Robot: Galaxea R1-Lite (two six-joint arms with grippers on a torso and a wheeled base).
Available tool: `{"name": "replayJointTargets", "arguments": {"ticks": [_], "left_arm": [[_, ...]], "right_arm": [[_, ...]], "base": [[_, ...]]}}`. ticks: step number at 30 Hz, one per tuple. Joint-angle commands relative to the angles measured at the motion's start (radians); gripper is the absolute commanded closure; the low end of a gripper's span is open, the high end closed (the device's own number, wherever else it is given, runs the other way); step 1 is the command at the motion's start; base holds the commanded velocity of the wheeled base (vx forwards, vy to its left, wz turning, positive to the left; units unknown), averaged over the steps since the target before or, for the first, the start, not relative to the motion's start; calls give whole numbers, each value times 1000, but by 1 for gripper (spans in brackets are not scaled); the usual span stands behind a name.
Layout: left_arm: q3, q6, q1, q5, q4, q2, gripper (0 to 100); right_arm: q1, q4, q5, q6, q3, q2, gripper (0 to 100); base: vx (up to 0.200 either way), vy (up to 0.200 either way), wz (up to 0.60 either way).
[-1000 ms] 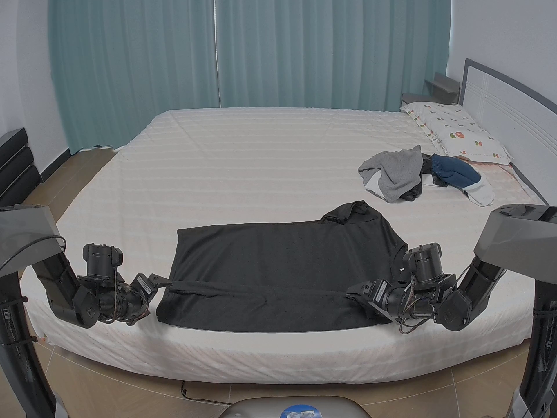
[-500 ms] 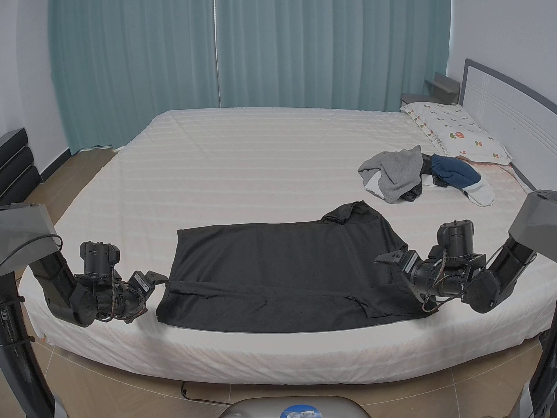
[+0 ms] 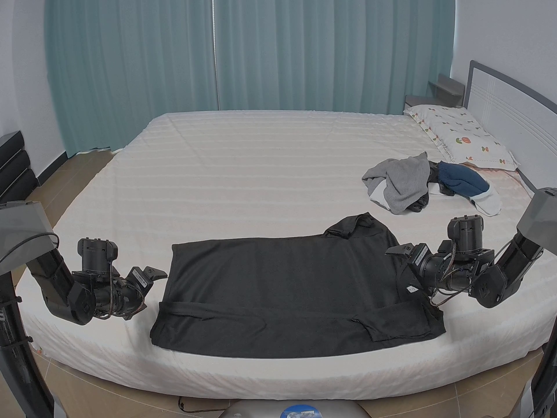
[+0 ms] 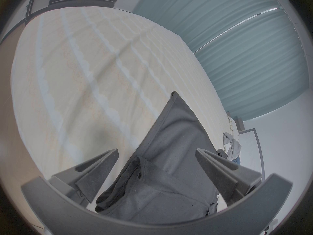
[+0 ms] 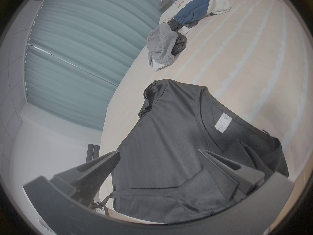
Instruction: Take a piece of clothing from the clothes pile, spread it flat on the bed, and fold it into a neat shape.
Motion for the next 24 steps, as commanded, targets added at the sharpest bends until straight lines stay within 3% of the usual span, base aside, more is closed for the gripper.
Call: {"name": "replayJointTargets", "arguments": {"ticks": [1, 9, 24], "left_arm": [[-3, 0, 0, -1, -1, 5, 0], [-29, -50, -2, 10, 2, 6, 0], [-34, -57, 3, -2, -7, 11, 0]], "right_arm": [[-4, 0, 1, 0, 1, 5, 0], [-6, 0, 1, 0, 1, 7, 0], [-7, 0, 8, 0, 1, 7, 0]], "base": [[0, 0, 0], [0, 0, 0], [0, 0, 0]]}}
